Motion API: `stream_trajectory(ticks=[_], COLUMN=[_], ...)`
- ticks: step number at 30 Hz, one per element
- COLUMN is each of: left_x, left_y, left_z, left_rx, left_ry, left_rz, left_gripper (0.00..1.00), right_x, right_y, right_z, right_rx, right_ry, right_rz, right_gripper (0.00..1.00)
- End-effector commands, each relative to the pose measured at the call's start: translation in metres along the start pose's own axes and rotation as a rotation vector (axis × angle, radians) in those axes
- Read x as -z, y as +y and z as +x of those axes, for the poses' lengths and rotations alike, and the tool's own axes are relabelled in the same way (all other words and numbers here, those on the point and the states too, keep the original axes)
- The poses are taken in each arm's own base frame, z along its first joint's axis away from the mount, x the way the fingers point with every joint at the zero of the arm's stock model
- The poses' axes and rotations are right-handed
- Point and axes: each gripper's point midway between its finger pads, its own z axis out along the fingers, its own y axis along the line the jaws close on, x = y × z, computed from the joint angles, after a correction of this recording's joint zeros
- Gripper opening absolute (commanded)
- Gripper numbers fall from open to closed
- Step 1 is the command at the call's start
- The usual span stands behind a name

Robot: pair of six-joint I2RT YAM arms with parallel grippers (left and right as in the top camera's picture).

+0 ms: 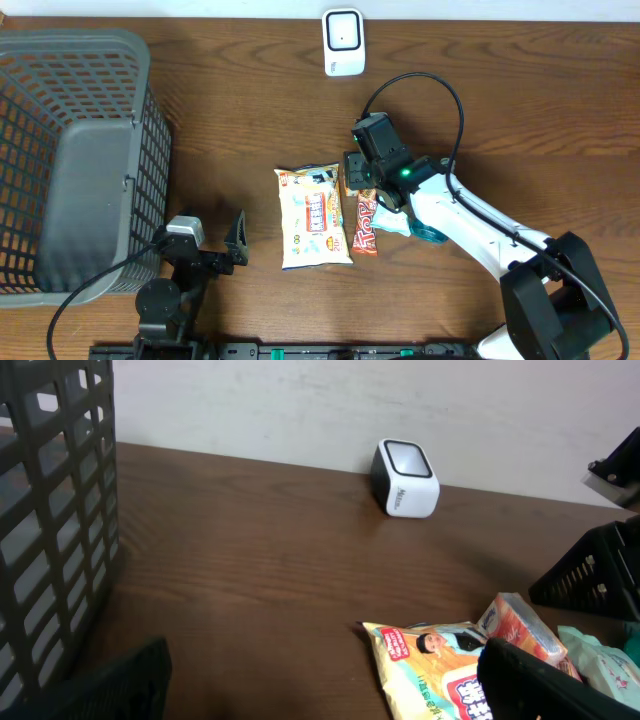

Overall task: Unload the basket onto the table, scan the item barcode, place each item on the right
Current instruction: 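Lower the right gripper onto the small orange box and grasp it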

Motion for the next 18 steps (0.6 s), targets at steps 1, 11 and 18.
stream_trajectory(ticks=[1,11,18], left_x=[0.0,0.0,0.0], left_y=[0.003,0.003,0.003], left_z=[0.001,0.002,0.001], left_rx=[0.004,0.004,0.003], left_ry=[0.003,0.005,0.003], left_rz=[-0.016,-0.017,-0.016], left_gripper=[0.98,0.98,0.98], right_x=[0.002,-0.011,-0.027], right_y=[0.007,0.008,0.005], right_z=[-0.007,0.013,0.032], right_rx=[-0.038,-0.052,-0.081], right_ry=[-0.026,0.036,0.097], right_rz=[0.006,0.028,0.056], right_gripper=[0.59,0.48,0.44])
